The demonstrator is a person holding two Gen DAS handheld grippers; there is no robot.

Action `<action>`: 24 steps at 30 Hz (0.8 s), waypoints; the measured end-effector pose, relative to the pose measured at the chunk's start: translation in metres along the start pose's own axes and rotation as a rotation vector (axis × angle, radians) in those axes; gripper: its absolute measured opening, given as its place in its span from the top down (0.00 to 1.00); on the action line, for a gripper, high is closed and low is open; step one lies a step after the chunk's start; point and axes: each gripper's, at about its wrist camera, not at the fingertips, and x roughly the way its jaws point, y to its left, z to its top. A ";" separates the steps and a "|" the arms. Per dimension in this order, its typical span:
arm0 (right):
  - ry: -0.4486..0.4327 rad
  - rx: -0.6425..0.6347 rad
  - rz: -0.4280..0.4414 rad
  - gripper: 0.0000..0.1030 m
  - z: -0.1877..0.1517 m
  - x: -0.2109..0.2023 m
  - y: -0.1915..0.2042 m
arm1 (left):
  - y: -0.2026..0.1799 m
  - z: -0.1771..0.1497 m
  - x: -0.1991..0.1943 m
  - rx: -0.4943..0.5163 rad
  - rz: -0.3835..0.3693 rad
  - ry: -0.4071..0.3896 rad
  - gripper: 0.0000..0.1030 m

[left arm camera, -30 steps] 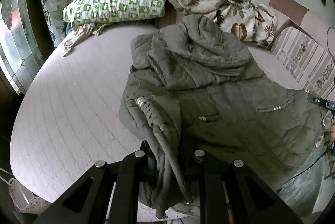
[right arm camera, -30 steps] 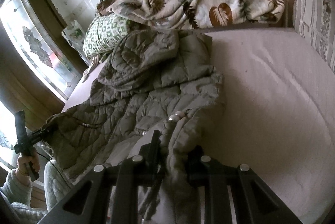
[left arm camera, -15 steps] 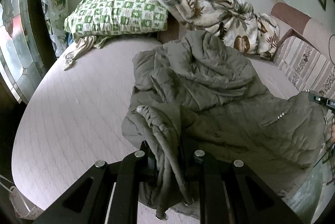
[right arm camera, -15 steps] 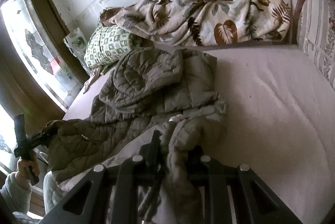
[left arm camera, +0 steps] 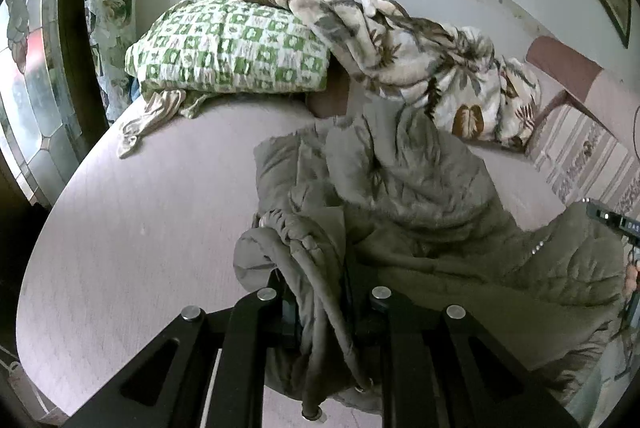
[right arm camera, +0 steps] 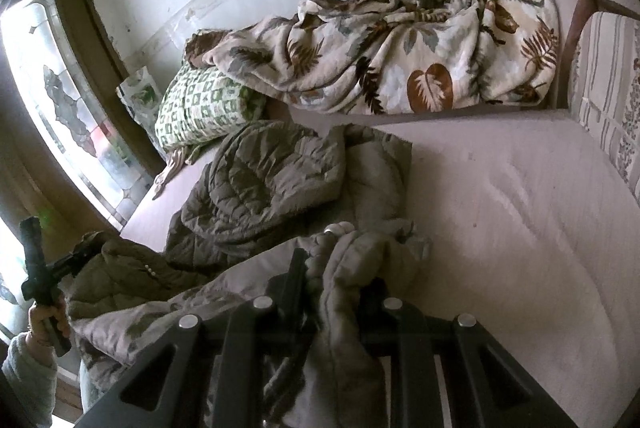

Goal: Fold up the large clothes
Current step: 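Lift the held hem with both tools and carry it toward the hood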

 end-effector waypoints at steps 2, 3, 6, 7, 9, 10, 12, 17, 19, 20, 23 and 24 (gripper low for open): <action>-0.010 0.002 -0.006 0.80 0.008 0.002 -0.001 | 0.000 0.008 0.003 -0.004 0.000 -0.007 0.85; -0.015 0.003 -0.009 0.80 0.012 0.002 -0.001 | 0.000 0.013 0.004 -0.008 0.002 -0.014 0.85; -0.031 -0.001 -0.017 0.80 0.023 0.004 -0.001 | 0.002 0.028 0.006 -0.023 -0.003 -0.031 0.85; -0.037 -0.001 -0.019 0.80 0.028 0.004 0.000 | 0.003 0.033 0.007 -0.030 -0.005 -0.035 0.85; -0.046 0.003 -0.022 0.80 0.040 0.008 -0.001 | 0.006 0.043 0.010 -0.047 -0.008 -0.037 0.85; -0.048 0.007 -0.023 0.80 0.043 0.009 -0.001 | 0.007 0.047 0.013 -0.054 -0.009 -0.036 0.85; -0.052 0.020 -0.028 0.80 0.056 0.016 -0.003 | 0.011 0.058 0.019 -0.074 -0.008 -0.034 0.85; -0.066 0.041 -0.054 0.80 0.084 0.034 -0.004 | 0.020 0.086 0.039 -0.120 0.004 -0.039 0.85; -0.069 0.045 -0.068 0.80 0.094 0.041 -0.004 | 0.021 0.098 0.048 -0.127 0.018 -0.040 0.85; -0.071 0.051 -0.074 0.80 0.101 0.047 -0.005 | 0.020 0.102 0.052 -0.127 0.025 -0.040 0.85; -0.068 0.066 -0.092 0.80 0.115 0.062 -0.010 | 0.019 0.119 0.069 -0.129 0.053 -0.041 0.85; -0.064 0.071 -0.100 0.80 0.119 0.068 -0.013 | 0.019 0.124 0.076 -0.132 0.065 -0.038 0.84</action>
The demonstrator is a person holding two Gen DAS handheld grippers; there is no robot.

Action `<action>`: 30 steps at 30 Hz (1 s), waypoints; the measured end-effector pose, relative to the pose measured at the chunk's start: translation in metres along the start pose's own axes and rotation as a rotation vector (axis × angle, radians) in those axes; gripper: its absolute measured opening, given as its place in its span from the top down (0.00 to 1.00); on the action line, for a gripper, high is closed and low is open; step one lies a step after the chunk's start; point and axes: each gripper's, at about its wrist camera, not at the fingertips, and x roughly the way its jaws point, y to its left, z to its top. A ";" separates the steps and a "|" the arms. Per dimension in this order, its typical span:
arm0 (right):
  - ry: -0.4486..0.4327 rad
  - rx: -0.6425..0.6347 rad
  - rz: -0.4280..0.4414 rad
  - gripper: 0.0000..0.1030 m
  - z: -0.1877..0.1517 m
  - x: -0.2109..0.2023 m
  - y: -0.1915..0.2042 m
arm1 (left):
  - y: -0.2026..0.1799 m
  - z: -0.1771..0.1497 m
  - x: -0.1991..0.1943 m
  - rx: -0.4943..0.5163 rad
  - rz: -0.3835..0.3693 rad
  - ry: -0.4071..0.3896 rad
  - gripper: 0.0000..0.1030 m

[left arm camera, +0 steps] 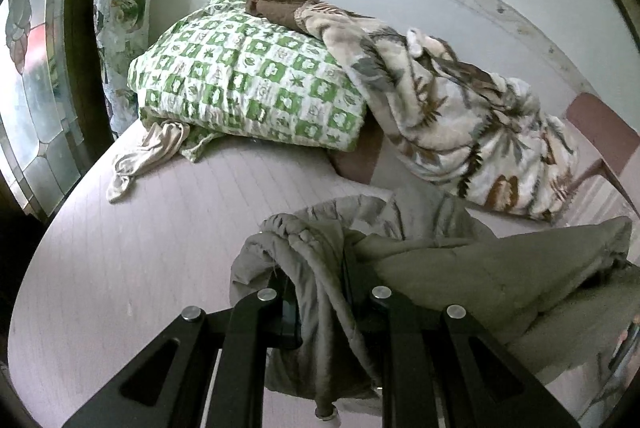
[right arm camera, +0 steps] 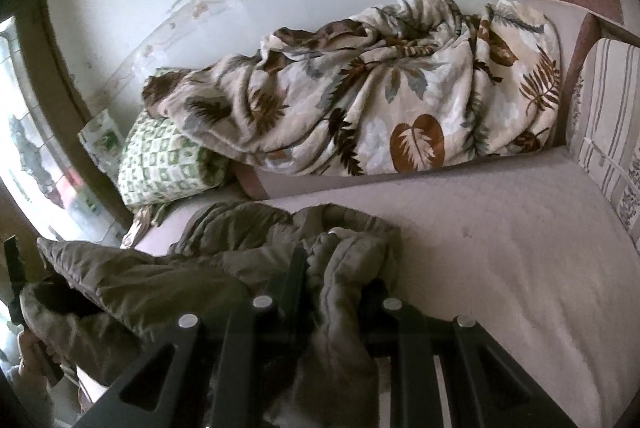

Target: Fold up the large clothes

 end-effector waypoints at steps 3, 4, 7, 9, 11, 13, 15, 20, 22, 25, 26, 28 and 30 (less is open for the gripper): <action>0.017 0.046 -0.018 0.80 0.013 0.022 -0.010 | 0.000 0.011 0.021 -0.016 0.021 0.009 0.84; 0.022 0.057 -0.018 0.80 0.016 0.028 -0.013 | 0.000 0.014 0.027 -0.019 0.027 0.013 0.84; 0.047 0.085 -0.029 0.80 0.026 0.054 -0.018 | -0.001 0.020 0.049 -0.014 0.059 0.026 0.84; 0.060 0.084 -0.047 0.80 0.029 0.070 -0.018 | -0.002 0.022 0.064 -0.005 0.082 0.039 0.84; 0.075 0.087 -0.059 0.80 0.031 0.086 -0.019 | 0.001 0.023 0.082 -0.009 0.099 0.057 0.84; 0.092 0.102 -0.067 0.80 0.035 0.104 -0.020 | 0.004 0.023 0.099 -0.011 0.113 0.078 0.84; 0.108 0.119 -0.073 0.80 0.037 0.120 -0.022 | 0.006 0.023 0.118 -0.002 0.136 0.105 0.84; 0.181 0.130 -0.130 0.80 0.038 0.167 -0.024 | 0.007 0.016 0.166 0.020 0.181 0.187 0.83; 0.221 0.116 -0.169 0.80 0.035 0.189 -0.024 | 0.008 0.012 0.183 0.030 0.191 0.216 0.83; 0.247 0.126 -0.188 0.80 0.033 0.211 -0.028 | 0.006 0.008 0.204 0.069 0.213 0.236 0.83; 0.257 0.129 -0.192 0.80 0.032 0.218 -0.030 | 0.005 0.007 0.209 0.083 0.221 0.236 0.83; 0.273 0.122 -0.207 0.81 0.032 0.230 -0.031 | 0.004 0.007 0.216 0.095 0.229 0.237 0.83; 0.291 0.110 -0.220 0.80 0.032 0.239 -0.032 | 0.003 0.008 0.223 0.096 0.231 0.240 0.82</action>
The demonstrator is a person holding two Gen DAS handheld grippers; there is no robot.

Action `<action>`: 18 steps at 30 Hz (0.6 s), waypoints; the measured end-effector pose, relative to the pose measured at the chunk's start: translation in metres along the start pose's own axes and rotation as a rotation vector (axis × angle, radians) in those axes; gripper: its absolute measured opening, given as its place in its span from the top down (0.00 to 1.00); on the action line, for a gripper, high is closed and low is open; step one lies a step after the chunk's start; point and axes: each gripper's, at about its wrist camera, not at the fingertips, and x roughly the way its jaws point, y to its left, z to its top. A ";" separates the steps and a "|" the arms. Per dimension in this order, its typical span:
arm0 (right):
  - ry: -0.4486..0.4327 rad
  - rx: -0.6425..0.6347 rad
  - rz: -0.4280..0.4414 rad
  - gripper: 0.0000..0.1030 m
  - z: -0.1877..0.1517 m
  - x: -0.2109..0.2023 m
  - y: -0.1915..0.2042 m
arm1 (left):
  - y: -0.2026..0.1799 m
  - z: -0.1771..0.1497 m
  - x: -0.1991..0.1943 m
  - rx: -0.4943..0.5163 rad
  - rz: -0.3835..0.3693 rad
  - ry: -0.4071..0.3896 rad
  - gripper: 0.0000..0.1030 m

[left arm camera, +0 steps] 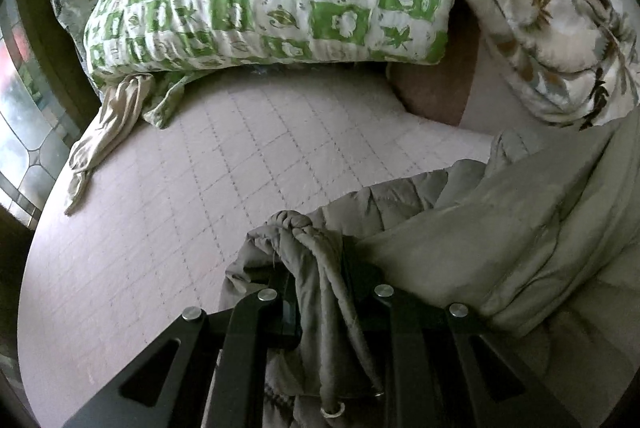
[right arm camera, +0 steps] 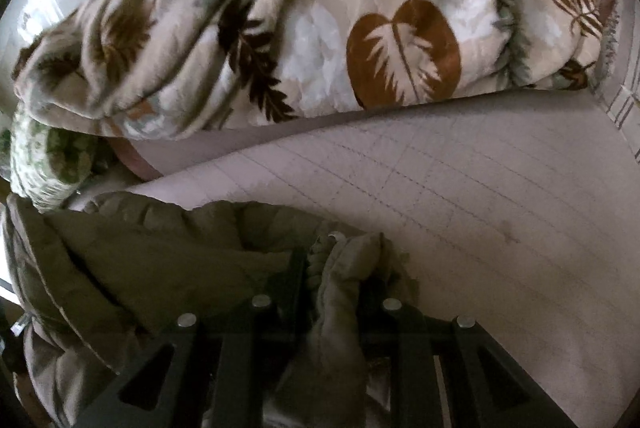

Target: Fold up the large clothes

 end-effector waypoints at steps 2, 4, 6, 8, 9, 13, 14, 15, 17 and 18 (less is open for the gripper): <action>0.018 0.007 -0.005 0.80 0.003 0.009 -0.001 | -0.002 0.002 0.006 0.007 0.005 0.000 0.82; 0.030 0.016 -0.011 0.80 0.004 0.018 -0.001 | -0.005 0.003 0.011 0.017 0.017 -0.004 0.82; 0.035 0.017 -0.022 0.80 0.004 0.027 0.002 | -0.007 0.004 0.015 0.029 0.033 -0.012 0.82; 0.035 0.017 -0.032 0.80 0.004 0.032 0.004 | -0.009 0.004 0.017 0.038 0.044 -0.020 0.82; 0.033 0.017 -0.038 0.80 0.003 0.033 0.005 | -0.010 0.003 0.017 0.041 0.049 -0.023 0.82; 0.027 0.015 -0.043 0.80 0.001 0.034 0.006 | -0.011 0.001 0.017 0.049 0.053 -0.037 0.82; 0.025 0.017 -0.042 0.80 0.001 0.034 0.006 | -0.011 0.000 0.016 0.051 0.056 -0.040 0.82; 0.021 0.018 -0.041 0.79 0.000 0.034 0.006 | -0.012 0.000 0.016 0.055 0.060 -0.041 0.82; 0.007 0.018 -0.038 0.79 -0.001 0.032 0.007 | -0.013 0.000 0.015 0.063 0.072 -0.047 0.82; 0.002 0.017 -0.031 0.78 -0.001 0.033 0.007 | -0.015 -0.001 0.014 0.068 0.079 -0.049 0.82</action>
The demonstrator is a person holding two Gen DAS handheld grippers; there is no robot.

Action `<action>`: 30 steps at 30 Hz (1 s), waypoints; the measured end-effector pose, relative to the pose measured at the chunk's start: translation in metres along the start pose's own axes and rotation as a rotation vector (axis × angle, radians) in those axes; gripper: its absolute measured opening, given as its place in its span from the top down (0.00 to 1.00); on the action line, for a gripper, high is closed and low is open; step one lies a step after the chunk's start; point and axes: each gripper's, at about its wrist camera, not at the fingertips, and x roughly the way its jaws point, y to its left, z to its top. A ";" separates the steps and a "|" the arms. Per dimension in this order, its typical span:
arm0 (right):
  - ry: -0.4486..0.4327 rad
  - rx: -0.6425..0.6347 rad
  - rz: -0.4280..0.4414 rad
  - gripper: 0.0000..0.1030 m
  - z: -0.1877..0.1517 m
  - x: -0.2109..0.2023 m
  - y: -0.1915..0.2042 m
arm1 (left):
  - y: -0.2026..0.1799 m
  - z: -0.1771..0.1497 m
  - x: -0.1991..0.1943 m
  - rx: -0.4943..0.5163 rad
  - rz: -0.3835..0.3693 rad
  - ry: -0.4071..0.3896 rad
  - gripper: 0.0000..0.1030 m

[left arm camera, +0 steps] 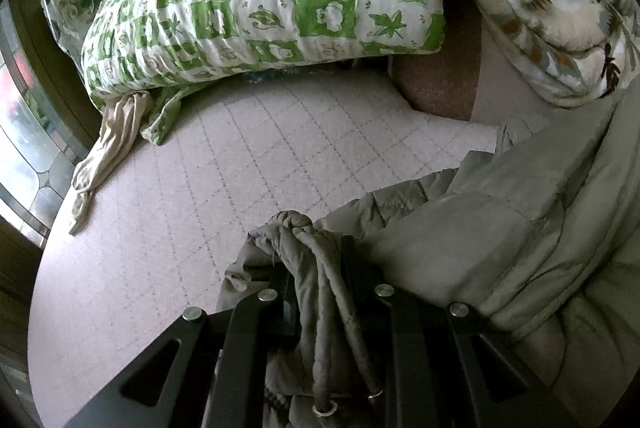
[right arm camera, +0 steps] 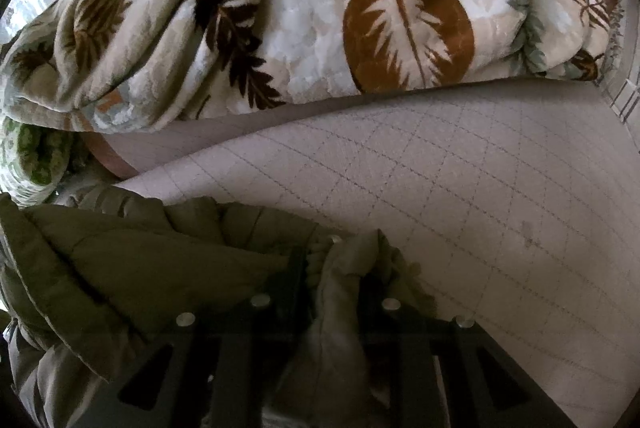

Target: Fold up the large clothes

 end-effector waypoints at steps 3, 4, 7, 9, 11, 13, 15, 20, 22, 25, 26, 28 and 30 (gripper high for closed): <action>-0.030 0.002 0.047 0.77 -0.002 -0.008 -0.003 | -0.003 -0.002 -0.005 0.016 0.020 -0.012 0.83; -0.038 -0.002 0.059 0.76 -0.002 -0.011 -0.004 | -0.003 -0.002 -0.007 0.019 0.024 -0.019 0.83; -0.063 -0.010 0.079 0.74 -0.003 -0.021 -0.006 | -0.004 -0.005 -0.013 0.013 0.028 -0.033 0.83; -0.077 0.003 0.091 0.72 -0.004 -0.029 -0.007 | -0.003 -0.005 -0.018 0.005 0.025 -0.037 0.82; -0.081 0.013 0.106 0.69 -0.003 -0.034 -0.007 | 0.001 -0.005 -0.026 -0.010 0.008 -0.040 0.81; -0.078 0.030 0.136 0.63 -0.003 -0.040 -0.012 | 0.008 -0.003 -0.033 -0.038 -0.028 -0.044 0.78; -0.071 0.066 0.189 0.47 -0.001 -0.047 -0.020 | 0.016 -0.001 -0.039 -0.075 -0.068 -0.046 0.75; -0.129 0.106 0.215 0.00 0.000 -0.073 -0.036 | 0.035 0.004 -0.062 -0.176 -0.158 -0.057 0.67; -0.129 0.111 0.222 0.00 -0.001 -0.081 -0.039 | 0.041 0.008 -0.074 -0.215 -0.193 -0.073 0.62; -0.129 0.087 0.218 0.00 -0.006 -0.093 -0.039 | 0.051 0.014 -0.092 -0.265 -0.218 -0.091 0.52; -0.128 0.074 0.213 0.00 -0.008 -0.095 -0.037 | 0.054 0.015 -0.101 -0.273 -0.206 -0.112 0.46; -0.121 0.058 0.211 0.00 -0.014 -0.100 -0.035 | 0.057 0.017 -0.121 -0.265 -0.143 -0.194 0.28; -0.109 0.036 0.217 0.00 -0.021 -0.106 -0.032 | 0.056 0.017 -0.135 -0.238 -0.117 -0.243 0.27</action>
